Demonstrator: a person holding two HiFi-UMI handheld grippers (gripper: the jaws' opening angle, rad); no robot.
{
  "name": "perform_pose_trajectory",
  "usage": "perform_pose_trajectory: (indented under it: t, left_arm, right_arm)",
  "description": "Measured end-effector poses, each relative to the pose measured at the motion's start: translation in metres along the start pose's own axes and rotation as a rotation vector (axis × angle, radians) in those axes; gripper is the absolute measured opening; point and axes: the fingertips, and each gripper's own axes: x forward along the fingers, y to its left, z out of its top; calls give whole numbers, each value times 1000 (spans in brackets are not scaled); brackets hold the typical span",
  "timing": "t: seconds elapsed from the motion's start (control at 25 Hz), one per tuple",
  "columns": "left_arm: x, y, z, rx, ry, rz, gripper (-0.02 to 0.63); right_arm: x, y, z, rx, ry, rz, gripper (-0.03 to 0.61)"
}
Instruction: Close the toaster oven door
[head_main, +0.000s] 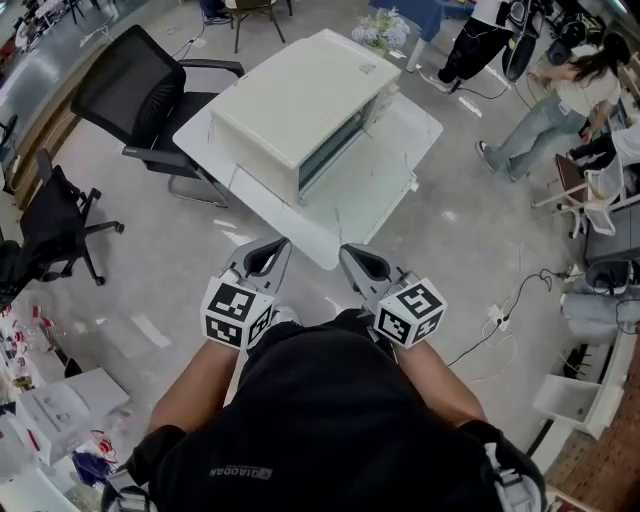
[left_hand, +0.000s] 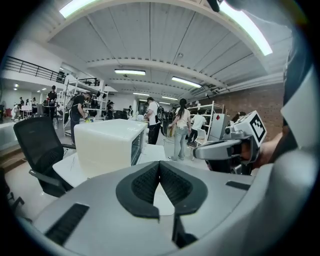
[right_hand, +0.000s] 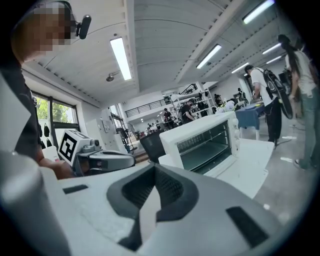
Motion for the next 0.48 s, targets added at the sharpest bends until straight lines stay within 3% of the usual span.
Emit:
perform_pose_trajectory:
  t: [0.48]
  left_arm:
    - [29,20,16,-67,-23,73,3]
  right_arm:
    - [27,-38,27,-42,22,63,2]
